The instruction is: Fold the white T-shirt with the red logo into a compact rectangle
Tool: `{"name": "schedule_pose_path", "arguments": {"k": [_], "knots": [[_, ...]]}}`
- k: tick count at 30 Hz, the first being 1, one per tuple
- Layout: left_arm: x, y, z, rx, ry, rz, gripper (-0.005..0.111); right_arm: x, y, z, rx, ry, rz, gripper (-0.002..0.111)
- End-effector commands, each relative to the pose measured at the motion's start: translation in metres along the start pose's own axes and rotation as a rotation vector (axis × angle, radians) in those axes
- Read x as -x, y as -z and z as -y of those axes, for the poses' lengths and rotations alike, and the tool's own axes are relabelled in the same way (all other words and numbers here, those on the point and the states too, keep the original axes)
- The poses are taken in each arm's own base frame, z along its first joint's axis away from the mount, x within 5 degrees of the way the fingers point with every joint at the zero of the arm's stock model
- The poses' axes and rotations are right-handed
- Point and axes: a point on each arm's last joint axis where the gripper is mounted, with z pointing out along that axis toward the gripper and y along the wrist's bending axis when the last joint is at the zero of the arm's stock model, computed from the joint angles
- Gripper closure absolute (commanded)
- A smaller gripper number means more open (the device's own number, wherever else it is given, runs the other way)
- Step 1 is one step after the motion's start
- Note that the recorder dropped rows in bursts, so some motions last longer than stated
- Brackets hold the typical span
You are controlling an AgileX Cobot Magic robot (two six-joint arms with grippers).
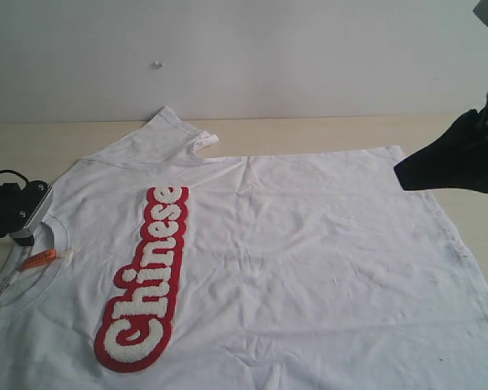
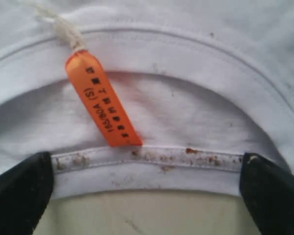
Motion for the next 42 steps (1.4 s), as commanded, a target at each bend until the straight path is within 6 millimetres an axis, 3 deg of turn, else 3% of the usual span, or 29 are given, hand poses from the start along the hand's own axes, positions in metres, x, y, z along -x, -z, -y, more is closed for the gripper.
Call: {"name": "schedule_pose_path", "arguments": {"k": [1,6,12,26,33,42], "knots": [[-0.005,-0.023,0.005,-0.034,-0.025,-0.023,0.003,0.001,0.0,0.001,-0.004,0.059,0.001,0.004],[-0.005,-0.023,0.005,-0.034,-0.025,-0.023,0.003,-0.007,0.002,0.017,-0.17,0.183,-0.099,0.003],[-0.005,-0.023,0.005,-0.034,-0.025,-0.023,0.003,-0.016,0.004,0.019,-0.158,0.478,-0.227,0.003],[-0.005,-0.023,0.005,-0.034,-0.025,-0.023,0.003,-0.007,0.0,0.031,-0.266,0.469,-0.161,0.003],[-0.005,-0.023,0.005,-0.034,-0.025,-0.023,0.003,-0.018,-0.012,0.052,-0.291,0.571,-0.351,0.003],[-0.005,-0.023,0.005,-0.034,-0.025,-0.023,0.003,-0.025,-0.037,0.08,-0.306,0.66,-0.467,0.003]]}}
